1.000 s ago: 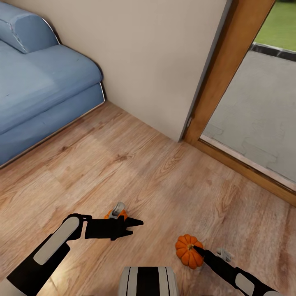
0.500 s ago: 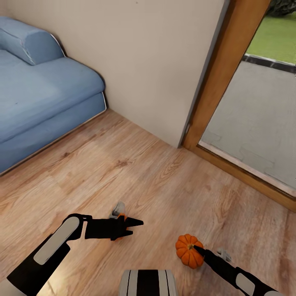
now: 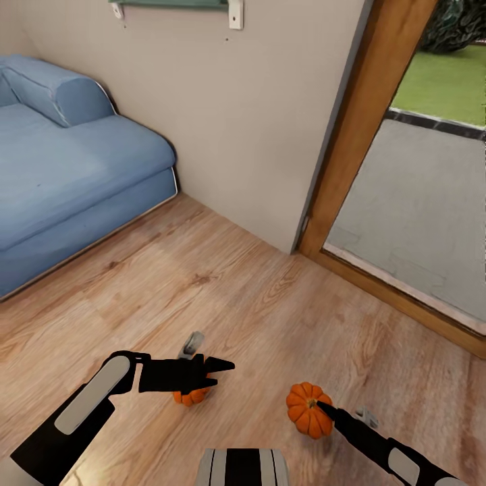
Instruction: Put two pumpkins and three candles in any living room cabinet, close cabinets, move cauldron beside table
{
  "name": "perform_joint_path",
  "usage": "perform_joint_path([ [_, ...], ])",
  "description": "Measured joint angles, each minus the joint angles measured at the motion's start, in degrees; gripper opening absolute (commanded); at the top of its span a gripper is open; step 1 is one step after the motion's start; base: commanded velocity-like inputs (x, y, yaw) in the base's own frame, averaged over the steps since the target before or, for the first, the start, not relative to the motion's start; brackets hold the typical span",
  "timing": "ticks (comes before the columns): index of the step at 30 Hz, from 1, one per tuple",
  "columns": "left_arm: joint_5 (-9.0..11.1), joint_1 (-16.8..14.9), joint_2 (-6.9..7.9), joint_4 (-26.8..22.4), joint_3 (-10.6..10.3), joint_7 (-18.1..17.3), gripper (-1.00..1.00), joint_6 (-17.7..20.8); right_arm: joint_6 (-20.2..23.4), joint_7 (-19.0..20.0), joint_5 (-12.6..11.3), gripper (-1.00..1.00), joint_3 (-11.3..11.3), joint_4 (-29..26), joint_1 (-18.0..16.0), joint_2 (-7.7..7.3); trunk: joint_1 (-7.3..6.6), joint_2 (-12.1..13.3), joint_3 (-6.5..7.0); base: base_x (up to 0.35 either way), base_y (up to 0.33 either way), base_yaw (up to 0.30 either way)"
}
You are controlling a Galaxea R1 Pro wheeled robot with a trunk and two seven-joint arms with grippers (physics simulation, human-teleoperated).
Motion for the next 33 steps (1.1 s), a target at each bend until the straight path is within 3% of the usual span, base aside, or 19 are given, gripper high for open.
perform_joint_path([
  [5, 0.0, 0.0, 0.0, 0.2, 0.0, 0.1, 1.0, 0.0, 0.2, 2.0, 0.0, -1.0, 0.0, 0.0, 0.0, -0.03, -0.13, 0.1, 1.11, 0.0, 0.0, 0.0],
  [13, 0.0, 0.0, 0.0, 0.2, 0.0, 0.1, 1.0, 0.0, 2.5, 2.3, 0.4, -1.0, 0.1, 0.0, 0.0, -0.03, -0.33, 0.2, 2.88, 0.0, 0.0, 0.0],
  [28, -0.7, 0.0, 0.0, 0.7, 0.0, 0.3, 1.0, -0.1, 2.3, 2.4, 0.2, -1.0, 0.0, 0.0, 0.0, -0.03, -0.72, 0.4, 6.2, 0.0, 0.0, 0.0],
  [33, -1.1, 0.0, 0.01, 3.0, 0.4, 0.7, 1.0, -0.2, 2.3, 2.4, 0.1, -1.0, 0.0, 0.0, 0.0, -0.03, -0.85, 0.4, 7.31, 0.0, 0.0, 0.0],
])
